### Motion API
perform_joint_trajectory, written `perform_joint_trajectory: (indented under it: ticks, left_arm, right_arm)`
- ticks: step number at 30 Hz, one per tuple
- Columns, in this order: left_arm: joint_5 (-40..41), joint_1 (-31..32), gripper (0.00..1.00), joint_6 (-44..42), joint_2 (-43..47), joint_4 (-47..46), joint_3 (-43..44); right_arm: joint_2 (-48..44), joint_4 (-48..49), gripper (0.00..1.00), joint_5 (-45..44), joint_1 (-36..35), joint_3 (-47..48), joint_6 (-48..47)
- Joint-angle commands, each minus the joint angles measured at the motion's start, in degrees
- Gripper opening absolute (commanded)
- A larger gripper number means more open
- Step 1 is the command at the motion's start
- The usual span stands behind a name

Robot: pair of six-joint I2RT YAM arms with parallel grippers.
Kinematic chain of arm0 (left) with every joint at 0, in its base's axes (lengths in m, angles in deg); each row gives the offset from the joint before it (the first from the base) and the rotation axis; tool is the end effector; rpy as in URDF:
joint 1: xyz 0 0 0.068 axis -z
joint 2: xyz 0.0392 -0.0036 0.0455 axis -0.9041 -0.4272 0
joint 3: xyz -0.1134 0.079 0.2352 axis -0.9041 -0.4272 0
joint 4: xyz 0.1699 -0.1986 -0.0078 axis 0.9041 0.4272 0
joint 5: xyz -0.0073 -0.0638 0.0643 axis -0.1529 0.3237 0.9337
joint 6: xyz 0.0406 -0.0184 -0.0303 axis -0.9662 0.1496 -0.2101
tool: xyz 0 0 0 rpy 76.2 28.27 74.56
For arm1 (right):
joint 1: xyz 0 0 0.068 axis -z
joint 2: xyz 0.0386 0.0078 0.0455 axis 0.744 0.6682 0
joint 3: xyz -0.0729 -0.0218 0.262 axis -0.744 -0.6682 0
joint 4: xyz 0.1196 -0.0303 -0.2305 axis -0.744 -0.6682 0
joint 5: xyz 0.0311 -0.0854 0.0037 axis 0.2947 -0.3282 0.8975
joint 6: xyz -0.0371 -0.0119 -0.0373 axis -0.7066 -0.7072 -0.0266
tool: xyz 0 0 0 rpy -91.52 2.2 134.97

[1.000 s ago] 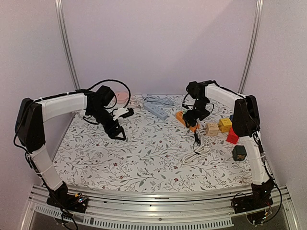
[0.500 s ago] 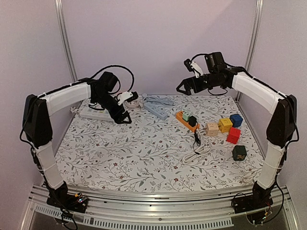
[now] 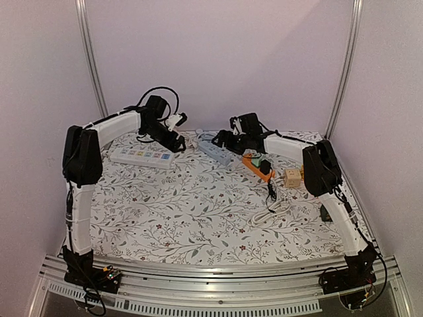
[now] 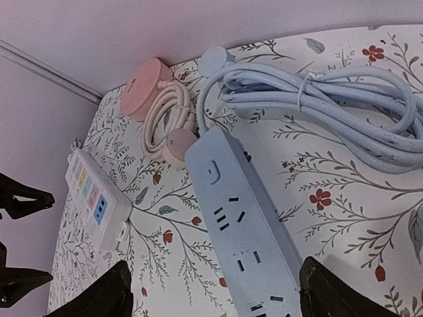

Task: Insert the plug
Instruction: Move the socket to the center of the board.

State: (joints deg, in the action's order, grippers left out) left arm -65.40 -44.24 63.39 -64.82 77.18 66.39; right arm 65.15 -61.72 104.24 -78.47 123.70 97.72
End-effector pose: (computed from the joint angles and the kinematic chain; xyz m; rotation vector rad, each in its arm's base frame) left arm 0.4634 -0.1804 0.2324 0.8411 2.3768 -0.2891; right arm 0.5020 0.3070 0.1673 -0.0920 2.2221 0.9982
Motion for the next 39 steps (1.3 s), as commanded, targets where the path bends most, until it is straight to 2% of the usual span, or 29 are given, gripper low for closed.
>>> perform_joint_trajectory:
  ticks: [1, 6, 12, 18, 28, 33, 39]
  left_arm:
    - [-4.01, -0.30, 0.88, 7.73, -4.49, -0.35, 3.47]
    - [-5.36, -0.24, 0.87, 10.89, -7.86, -1.38, 5.24]
    - [-4.39, -0.42, 0.87, 12.30, -10.02, -1.20, 7.00]
    - [-3.83, -0.46, 0.88, 12.90, -10.19, -1.21, 6.71]
    - [-0.91, 1.27, 0.99, 12.75, -10.50, -1.46, 4.60]
    - [3.01, 5.01, 0.99, 10.10, -11.69, -2.07, 5.03]
    - [9.33, 6.91, 0.99, 10.44, -19.99, 2.61, 14.65]
  right_arm:
    - [5.70, 0.34, 0.85, -5.57, -0.03, 8.16, 6.00]
    - [10.08, -2.26, 0.80, -7.40, -1.15, 11.27, 8.12]
    - [13.41, -3.74, 0.72, -4.20, -5.43, 12.20, 10.62]
    - [11.86, -5.60, 0.66, 1.25, -8.93, 9.91, 8.43]
    - [-0.44, -5.72, 0.62, 9.23, -16.68, -3.24, -1.64]
    - [-13.53, -5.95, 0.65, 2.40, -17.89, -17.03, -8.27]
    - [-32.14, -9.51, 0.71, -10.63, -17.92, -33.18, -14.76]
